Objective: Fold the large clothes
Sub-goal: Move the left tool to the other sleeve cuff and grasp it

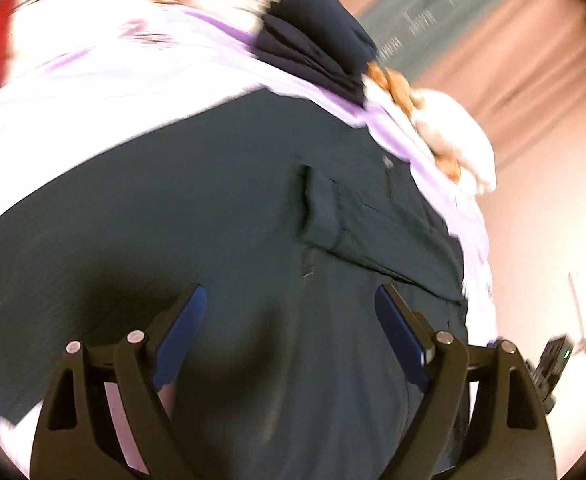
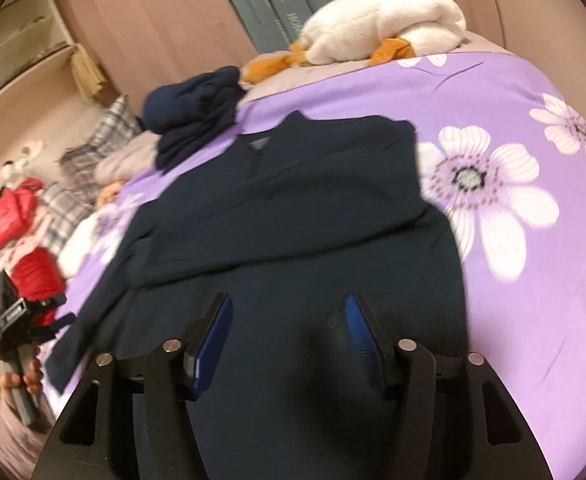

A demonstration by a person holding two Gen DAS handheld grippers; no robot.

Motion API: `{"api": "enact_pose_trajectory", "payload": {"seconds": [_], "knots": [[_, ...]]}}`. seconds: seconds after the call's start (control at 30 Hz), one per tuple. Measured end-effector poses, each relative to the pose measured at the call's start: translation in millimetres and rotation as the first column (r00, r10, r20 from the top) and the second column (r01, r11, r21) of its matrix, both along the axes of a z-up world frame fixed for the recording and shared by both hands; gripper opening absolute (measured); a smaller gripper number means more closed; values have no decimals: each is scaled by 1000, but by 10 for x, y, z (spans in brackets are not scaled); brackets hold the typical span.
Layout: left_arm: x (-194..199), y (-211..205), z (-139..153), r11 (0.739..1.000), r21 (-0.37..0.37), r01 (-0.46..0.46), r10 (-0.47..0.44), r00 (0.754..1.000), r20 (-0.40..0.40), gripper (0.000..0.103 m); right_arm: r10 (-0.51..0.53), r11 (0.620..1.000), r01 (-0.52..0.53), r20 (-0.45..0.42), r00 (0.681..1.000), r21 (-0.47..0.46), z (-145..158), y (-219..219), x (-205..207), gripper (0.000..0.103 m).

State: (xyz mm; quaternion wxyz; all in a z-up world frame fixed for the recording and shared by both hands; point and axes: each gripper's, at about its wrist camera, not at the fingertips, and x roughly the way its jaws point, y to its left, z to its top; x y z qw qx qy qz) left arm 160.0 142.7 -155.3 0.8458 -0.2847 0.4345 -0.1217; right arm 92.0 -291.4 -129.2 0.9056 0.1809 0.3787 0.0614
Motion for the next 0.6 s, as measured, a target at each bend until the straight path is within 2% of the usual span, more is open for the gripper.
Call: {"api": "enact_pose_trajectory", "payload": {"seconds": [0.1,0.17,0.3,0.4,0.47,0.6], "knots": [[-465,525,-13,989,-76,-124,124,992,0,86,30,999,-31,8,1000,38,-3,179,-187,63],[-806,892,-37,968,-116,-223,223,975,-8,89,41,997,-42,14,999,64,-16,273,-293,63],[-1318,1448,-171,914,-185,-360,358,933,-48,89,64,990,-66,22,998,125,-52,454,-368,64],[-1596,1737,-313,866,-266,-423,415,905,-89,89,99,987,-99,8,995,127,-65,583,-340,64],[-1696,1846,-395,839,-325,-437,426,898,-107,89,113,985,-112,1,994,129,-67,663,-346,64],[-1737,1909,-553,806,-378,-455,432,889,-150,90,138,979,-135,-9,990,149,-68,785,-350,64]]}}
